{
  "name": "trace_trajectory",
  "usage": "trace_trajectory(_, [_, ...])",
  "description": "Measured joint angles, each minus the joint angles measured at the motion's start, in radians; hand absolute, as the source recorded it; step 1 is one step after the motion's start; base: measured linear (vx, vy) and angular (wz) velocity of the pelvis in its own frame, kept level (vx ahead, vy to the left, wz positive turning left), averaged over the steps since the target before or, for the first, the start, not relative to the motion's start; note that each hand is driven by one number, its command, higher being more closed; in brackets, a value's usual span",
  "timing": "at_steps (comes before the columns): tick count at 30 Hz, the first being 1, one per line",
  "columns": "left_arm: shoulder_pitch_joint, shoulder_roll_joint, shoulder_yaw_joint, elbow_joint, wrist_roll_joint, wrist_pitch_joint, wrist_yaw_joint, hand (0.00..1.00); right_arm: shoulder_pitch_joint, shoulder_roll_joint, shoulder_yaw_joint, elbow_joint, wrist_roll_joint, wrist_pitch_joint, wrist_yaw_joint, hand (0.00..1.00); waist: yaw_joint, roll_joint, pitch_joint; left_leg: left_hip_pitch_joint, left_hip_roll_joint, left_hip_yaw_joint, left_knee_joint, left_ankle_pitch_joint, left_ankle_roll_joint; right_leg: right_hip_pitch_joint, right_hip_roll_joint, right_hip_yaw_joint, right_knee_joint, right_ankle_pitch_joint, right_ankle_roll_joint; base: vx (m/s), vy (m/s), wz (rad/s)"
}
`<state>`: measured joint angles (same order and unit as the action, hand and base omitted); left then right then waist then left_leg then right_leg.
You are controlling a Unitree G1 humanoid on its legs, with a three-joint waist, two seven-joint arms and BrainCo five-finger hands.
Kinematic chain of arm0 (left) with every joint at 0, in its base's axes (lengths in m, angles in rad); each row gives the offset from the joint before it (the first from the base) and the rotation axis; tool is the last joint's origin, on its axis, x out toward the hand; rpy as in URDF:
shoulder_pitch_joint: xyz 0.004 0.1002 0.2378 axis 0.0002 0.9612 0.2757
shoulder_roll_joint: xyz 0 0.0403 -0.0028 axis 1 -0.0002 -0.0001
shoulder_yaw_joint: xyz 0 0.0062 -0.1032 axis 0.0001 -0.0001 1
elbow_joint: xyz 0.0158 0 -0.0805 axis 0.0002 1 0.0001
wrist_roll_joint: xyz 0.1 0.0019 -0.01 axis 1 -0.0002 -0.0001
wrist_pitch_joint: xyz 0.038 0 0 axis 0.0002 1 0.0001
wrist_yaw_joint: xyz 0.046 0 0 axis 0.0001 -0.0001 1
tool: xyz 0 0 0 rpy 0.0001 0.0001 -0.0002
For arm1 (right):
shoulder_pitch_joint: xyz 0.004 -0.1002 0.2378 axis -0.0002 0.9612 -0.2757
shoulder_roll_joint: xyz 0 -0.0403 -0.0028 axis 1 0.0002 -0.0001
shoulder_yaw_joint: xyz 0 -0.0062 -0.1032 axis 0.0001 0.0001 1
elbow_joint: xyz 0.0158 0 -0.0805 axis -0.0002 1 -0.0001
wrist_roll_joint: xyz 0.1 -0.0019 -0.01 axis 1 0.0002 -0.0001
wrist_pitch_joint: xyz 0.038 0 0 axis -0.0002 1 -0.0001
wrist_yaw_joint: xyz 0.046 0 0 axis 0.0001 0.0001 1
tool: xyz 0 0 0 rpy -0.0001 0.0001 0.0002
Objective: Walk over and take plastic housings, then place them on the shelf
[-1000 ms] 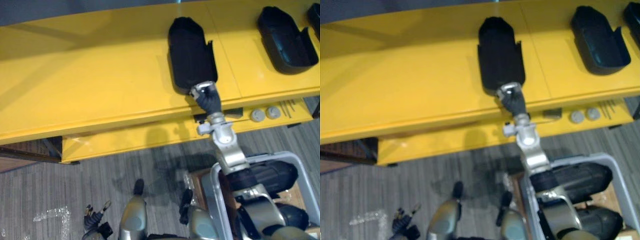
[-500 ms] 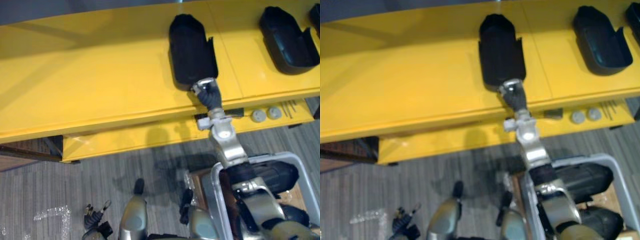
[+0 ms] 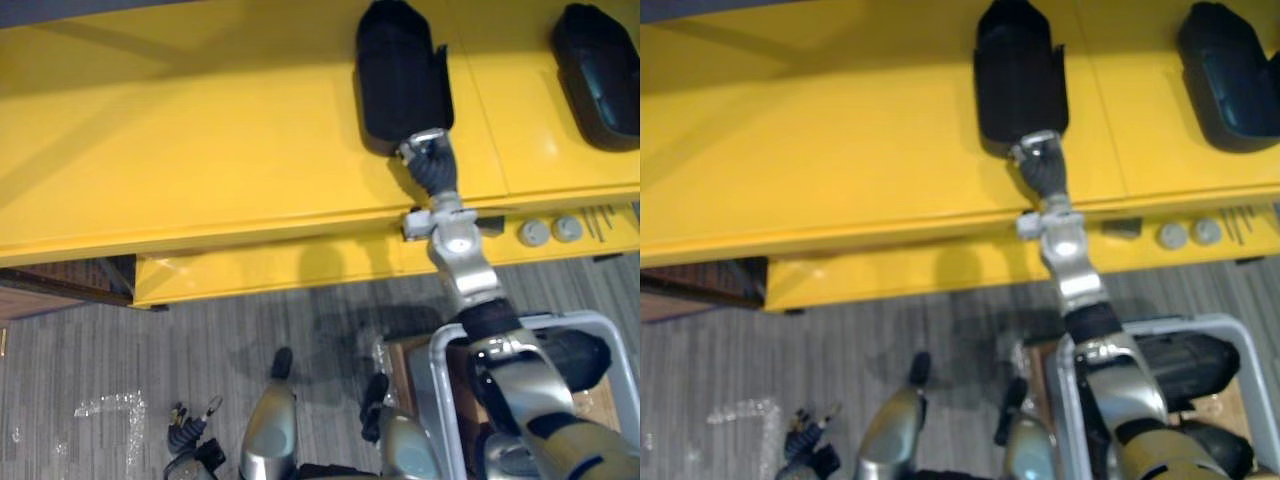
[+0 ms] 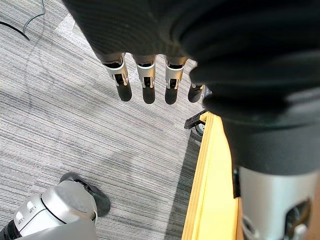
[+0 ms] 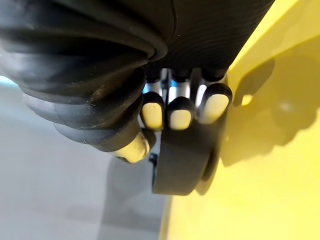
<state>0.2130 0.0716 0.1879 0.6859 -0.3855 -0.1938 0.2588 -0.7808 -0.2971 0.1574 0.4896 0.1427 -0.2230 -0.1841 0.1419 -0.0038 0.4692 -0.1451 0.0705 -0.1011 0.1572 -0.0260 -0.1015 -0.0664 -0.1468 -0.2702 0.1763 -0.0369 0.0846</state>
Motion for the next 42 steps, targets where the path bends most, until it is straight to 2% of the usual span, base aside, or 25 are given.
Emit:
trace_trajectory(5, [0.000, 0.000, 0.000, 0.000, 0.001, -0.003, -0.005, 0.00, 0.006, -0.002, 0.000, -0.030, -0.023, -0.009, -0.010, 1.00, 0.001, 0.000, 0.000, 0.006, 0.002, 0.007, -0.004, 0.000, 0.000, 0.000, 0.001, 0.006, 0.000, 0.000, 0.000, 0.00, 0.000, -0.02])
trace_trajectory(7, [0.000, 0.000, 0.000, 0.000, 0.003, -0.015, -0.006, 0.00, 0.060, -0.004, 0.000, -0.165, -0.041, -0.010, -0.009, 1.00, 0.000, 0.000, 0.000, 0.012, 0.005, 0.015, -0.009, 0.000, 0.000, 0.000, 0.003, 0.013, -0.003, 0.000, 0.000, 0.01, -0.005, -0.09])
trace_trajectory(8, [0.000, -0.001, 0.000, 0.000, 0.005, -0.018, -0.006, 0.00, 0.077, -0.004, 0.001, -0.205, -0.041, -0.011, -0.007, 0.00, 0.000, -0.001, -0.001, 0.015, 0.006, 0.019, -0.011, 0.000, -0.001, 0.000, 0.005, 0.019, -0.004, 0.001, 0.000, 0.02, -0.007, -0.20])
trace_trajectory(9, [0.001, -0.001, 0.000, 0.001, 0.012, -0.024, -0.006, 0.00, 0.110, -0.004, 0.002, -0.283, -0.041, -0.011, 0.010, 0.00, -0.002, -0.004, -0.002, 0.024, 0.008, 0.032, -0.016, -0.001, 0.000, 0.001, 0.006, 0.029, -0.008, 0.003, 0.002, 0.02, -0.005, -0.18])
trace_trajectory(11, [0.001, 0.000, 0.003, -0.002, 0.013, -0.035, -0.006, 0.00, 0.171, -0.010, 0.001, -0.408, -0.039, -0.011, 0.035, 0.00, -0.025, -0.013, -0.009, 0.027, 0.008, 0.037, -0.022, -0.001, 0.000, 0.002, 0.007, 0.033, -0.017, 0.006, 0.004, 0.03, -0.001, -0.17])
trace_trajectory(13, [0.003, 0.000, 0.006, -0.002, 0.013, -0.056, -0.003, 0.00, 0.272, -0.018, -0.004, -0.573, -0.025, -0.010, 0.080, 0.00, -0.047, -0.039, -0.035, 0.046, 0.014, 0.063, -0.037, -0.004, 0.001, 0.009, 0.014, 0.055, -0.043, 0.018, 0.005, 0.05, -0.001, -0.27])
trace_trajectory(15, [0.003, 0.002, 0.007, -0.006, 0.018, -0.064, 0.002, 0.00, 0.337, -0.020, -0.037, -0.665, -0.006, -0.010, 0.096, 0.00, -0.063, -0.061, -0.060, 0.064, 0.018, 0.080, -0.049, -0.007, 0.001, 0.024, 0.019, 0.067, -0.067, 0.027, 0.006, 0.06, 0.005, -0.28])
trace_trajectory(17, [0.003, 0.003, 0.008, -0.003, 0.043, -0.067, 0.008, 0.00, 0.416, -0.021, -0.157, -0.756, 0.014, -0.016, 0.095, 0.00, -0.084, -0.090, -0.127, 0.080, 0.024, 0.112, -0.045, -0.027, 0.000, 0.034, 0.026, 0.096, -0.094, 0.036, 0.008, 0.08, 0.017, -0.40])
trace_trajectory(19, [0.002, 0.003, 0.007, 0.003, 0.043, -0.074, 0.016, 0.00, 0.463, -0.031, -0.262, -0.786, 0.016, -0.039, 0.069, 0.00, -0.105, -0.104, -0.178, 0.093, 0.026, 0.134, -0.046, -0.038, 0.001, 0.035, 0.027, 0.116, -0.102, 0.037, 0.009, 0.08, 0.022, -0.36])
trace_trajectory(21, [0.002, -0.001, 0.006, 0.012, 0.044, -0.087, 0.031, 0.00, 0.536, -0.050, -0.368, -0.819, 0.010, -0.064, 0.024, 0.00, -0.119, -0.101, -0.220, 0.112, 0.027, 0.166, -0.044, -0.054, 0.002, 0.038, 0.028, 0.148, -0.109, 0.039, 0.012, 0.06, 0.032, -0.45])
trace_trajectory(23, [0.002, 0.002, 0.007, 0.041, 0.044, -0.096, 0.044, 0.00, 0.627, -0.052, -0.436, -0.827, 0.020, -0.081, -0.003, 0.00, -0.153, -0.093, -0.258, 0.123, 0.027, 0.191, -0.046, -0.063, 0.004, 0.038, 0.028, 0.170, -0.118, 0.043, 0.016, 0.04, 0.028, -0.31])
trace_trajectory(26, [0.002, -0.006, 0.005, 0.073, 0.045, -0.099, 0.045, 0.00, 0.775, -0.030, -0.496, -0.817, 0.059, -0.087, -0.013, 0.00, -0.177, -0.071, -0.276, 0.146, 0.030, 0.224, -0.046, -0.077, 0.005, 0.044, 0.032, 0.210, -0.125, 0.047, 0.020, 0.02, 0.030, -0.40])
trace_trajectory(31, [0.004, -0.002, -0.001, 0.093, 0.094, -0.103, 0.032, 0.00, 0.931, 0.054, -0.533, -0.691, 0.100, -0.123, 0.022, 0.00, -0.211, -0.055, -0.292, 0.163, 0.040, 0.254, -0.048, -0.085, 0.001, 0.049, 0.043, 0.233, -0.133, 0.051, 0.018, -0.01, 0.006, -0.18])
trace_trajectory(35, [0.004, -0.001, -0.048, 0.093, 0.159, -0.102, 0.000, 0.00, 0.987, 0.072, -0.546, -0.559, 0.127, -0.122, 0.032, 0.00, -0.213, -0.046, -0.298, 0.169, 0.039, 0.272, -0.052, -0.084, 0.001, 0.043, 0.042, 0.245, -0.133, 0.055, 0.020, -0.01, 0.010, -0.11])
trace_trajectory(38, [0.002, 0.001, -0.096, 0.092, 0.208, -0.098, -0.006, 0.00, 1.024, 0.108, -0.546, -0.549, 0.199, -0.132, 0.038, 0.00, -0.218, -0.032, -0.310, 0.182, 0.037, 0.278, -0.073, -0.081, -0.001, 0.042, 0.042, 0.250, -0.133, 0.056, 0.020, 0.01, 0.010, -0.07])
trace_trajectory(42, [-0.014, 0.010, -0.195, 0.056, 0.252, -0.092, -0.027, 0.00, 1.037, 0.152, -0.520, -0.559, 0.205, -0.132, 0.026, 0.00, -0.237, -0.029, -0.314, 0.198, 0.038, 0.292, -0.088, -0.075, -0.003, 0.044, 0.044, 0.260, -0.135, 0.056, 0.021, 0.02, 0.006, -0.09])
